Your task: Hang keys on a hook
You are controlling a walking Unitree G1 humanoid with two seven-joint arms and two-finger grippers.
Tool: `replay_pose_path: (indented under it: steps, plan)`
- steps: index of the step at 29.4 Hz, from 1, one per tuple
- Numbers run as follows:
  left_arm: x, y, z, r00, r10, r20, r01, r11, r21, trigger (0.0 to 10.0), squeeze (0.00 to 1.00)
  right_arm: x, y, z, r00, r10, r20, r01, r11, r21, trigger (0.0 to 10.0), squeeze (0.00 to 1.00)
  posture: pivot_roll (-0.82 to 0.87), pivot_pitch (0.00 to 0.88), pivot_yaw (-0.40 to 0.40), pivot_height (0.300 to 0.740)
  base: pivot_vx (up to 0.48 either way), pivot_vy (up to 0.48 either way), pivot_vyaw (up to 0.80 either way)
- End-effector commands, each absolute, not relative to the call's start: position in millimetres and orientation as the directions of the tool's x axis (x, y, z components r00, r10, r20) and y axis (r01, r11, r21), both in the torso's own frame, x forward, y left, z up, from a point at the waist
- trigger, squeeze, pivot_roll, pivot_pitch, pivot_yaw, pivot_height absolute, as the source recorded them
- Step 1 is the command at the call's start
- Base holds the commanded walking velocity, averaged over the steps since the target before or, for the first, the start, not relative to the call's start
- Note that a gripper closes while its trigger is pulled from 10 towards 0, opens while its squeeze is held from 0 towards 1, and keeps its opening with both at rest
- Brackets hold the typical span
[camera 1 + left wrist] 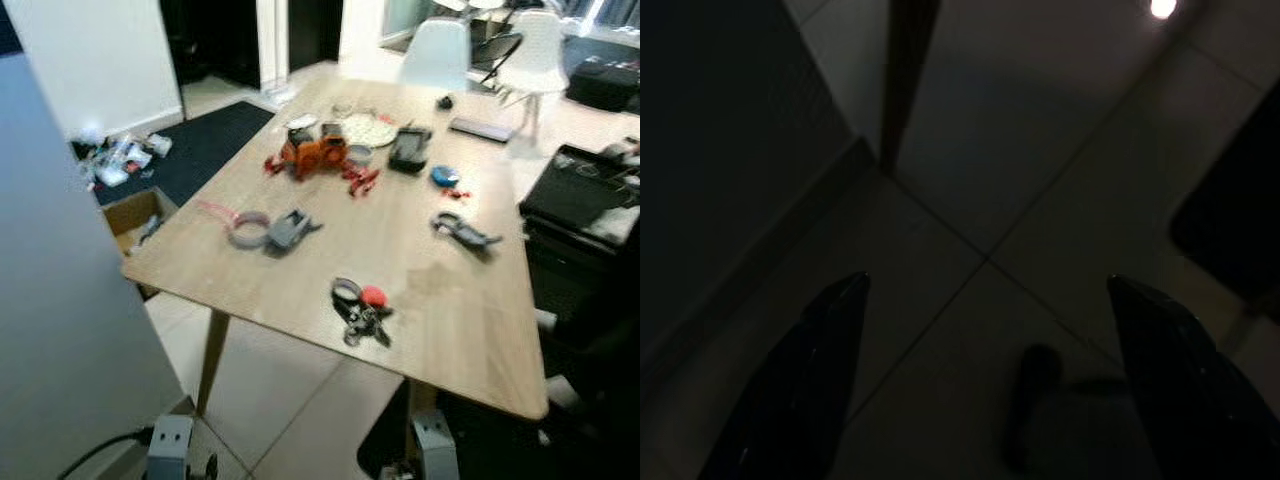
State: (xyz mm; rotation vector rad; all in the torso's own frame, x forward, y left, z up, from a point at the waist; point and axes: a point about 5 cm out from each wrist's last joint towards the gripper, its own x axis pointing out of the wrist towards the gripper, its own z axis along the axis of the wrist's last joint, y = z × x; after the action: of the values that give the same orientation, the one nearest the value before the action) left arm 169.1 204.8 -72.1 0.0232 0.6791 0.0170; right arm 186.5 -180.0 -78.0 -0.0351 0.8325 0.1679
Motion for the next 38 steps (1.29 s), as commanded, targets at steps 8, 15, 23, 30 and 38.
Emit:
replay_pose_path:
  steps: [8, 15, 23, 30, 38]
  plan:
    - [162, 208, -78, 0.738, 0.067, -0.671, -0.054, 0.998, 0.04, 10.0, 0.0, 193, -176, -75, 0.663, 0.143, -0.735, -0.179, 0.983, 0.03, 10.0, 0.0, 0.08, 0.048, -0.065, 0.74, 0.0, 0.0, 0.8]
    - [160, 208, -80, 0.727, 0.084, -0.682, -0.076, 0.996, 0.042, 10.0, 0.0, 193, -177, -75, 0.663, 0.142, -0.735, -0.181, 0.983, 0.027, 10.0, 0.0, 0.08, 0.042, -0.067, 0.74, 0.0, 0.0, 0.8]
    - [160, 208, -82, 0.703, 0.111, -0.703, -0.096, 0.993, 0.061, 10.0, 0.0, 193, -180, -75, 0.659, 0.138, -0.74, -0.185, 0.983, 0.018, 10.0, 0.0, 0.07, 0.033, -0.069, 0.74, 0.0, 0.0, 0.8]
    - [163, 207, -80, 0.71, 0.105, -0.696, -0.086, 0.994, 0.063, 10.0, 0.0, 196, -181, -74, 0.664, 0.13, -0.736, -0.173, 0.985, 0.018, 10.0, 0.0, 0.07, 0.022, -0.071, 0.74, 0.0, 0.0, 0.8]
    - [169, 204, -79, 0.719, 0.092, -0.689, -0.078, 0.996, 0.052, 10.0, 0.0, 199, -179, -73, 0.667, 0.135, -0.733, -0.179, 0.984, 0.019, 10.0, 0.0, 0.08, 0.023, -0.075, 0.74, 0.0, 0.0, 0.8]
